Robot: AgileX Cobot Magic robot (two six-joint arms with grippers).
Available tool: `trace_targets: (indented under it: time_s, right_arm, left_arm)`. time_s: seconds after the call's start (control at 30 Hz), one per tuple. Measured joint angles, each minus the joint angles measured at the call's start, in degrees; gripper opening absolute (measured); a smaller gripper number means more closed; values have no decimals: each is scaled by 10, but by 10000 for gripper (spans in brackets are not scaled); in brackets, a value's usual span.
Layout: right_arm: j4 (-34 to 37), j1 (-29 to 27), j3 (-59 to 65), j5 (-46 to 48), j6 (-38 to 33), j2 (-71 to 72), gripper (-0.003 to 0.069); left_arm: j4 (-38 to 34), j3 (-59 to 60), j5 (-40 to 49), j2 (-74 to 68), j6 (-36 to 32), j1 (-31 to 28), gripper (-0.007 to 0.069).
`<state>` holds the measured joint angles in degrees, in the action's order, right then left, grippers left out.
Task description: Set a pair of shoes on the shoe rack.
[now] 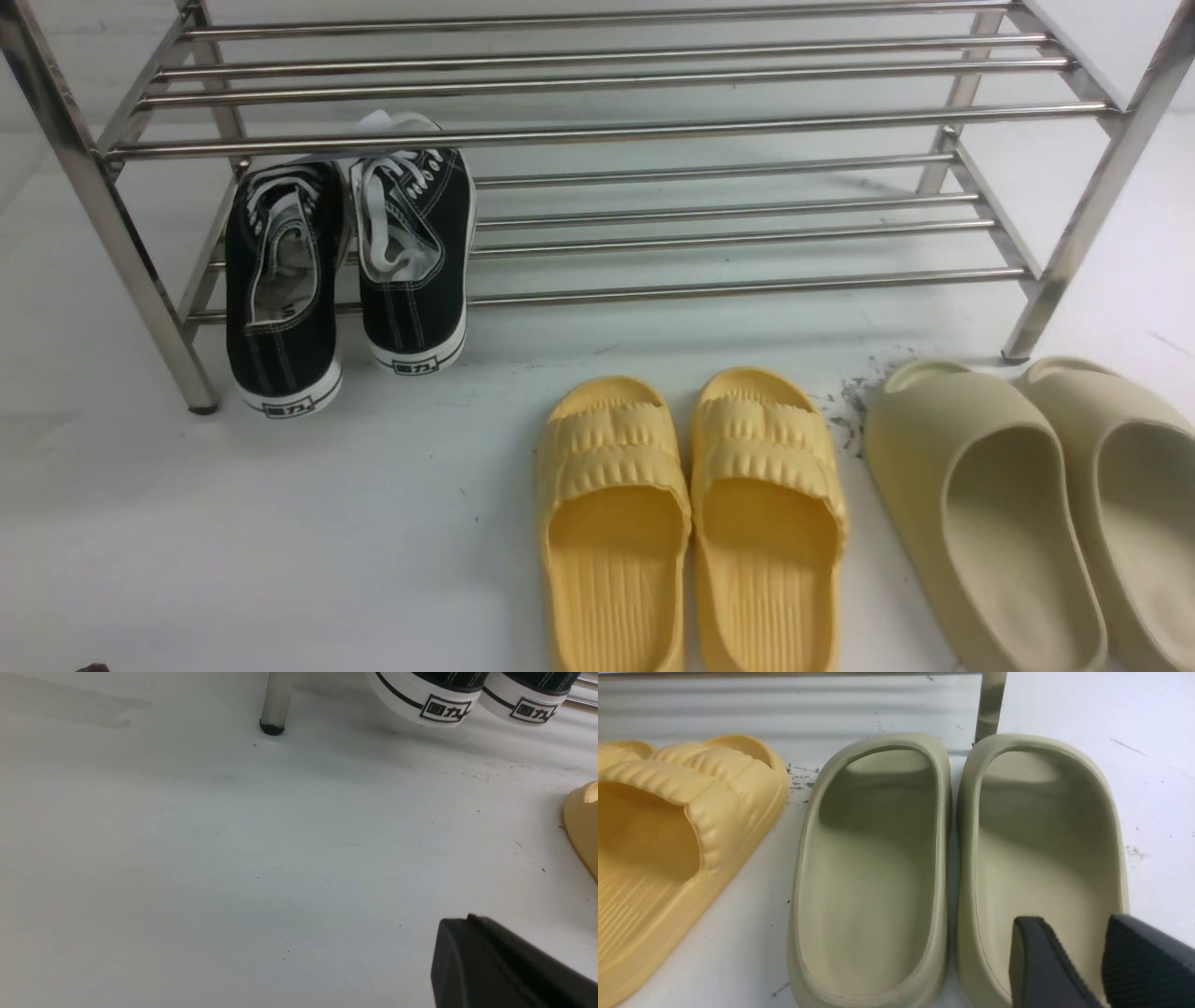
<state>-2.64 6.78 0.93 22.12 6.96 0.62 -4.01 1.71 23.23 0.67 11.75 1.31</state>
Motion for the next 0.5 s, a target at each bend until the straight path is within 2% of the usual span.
trace_targets:
  time_s: [0.5]
  right_arm:
    - [0, 0, 0, 0, 0, 0, 246]
  left_arm:
    - [0, 0, 0, 0, 0, 0, -5]
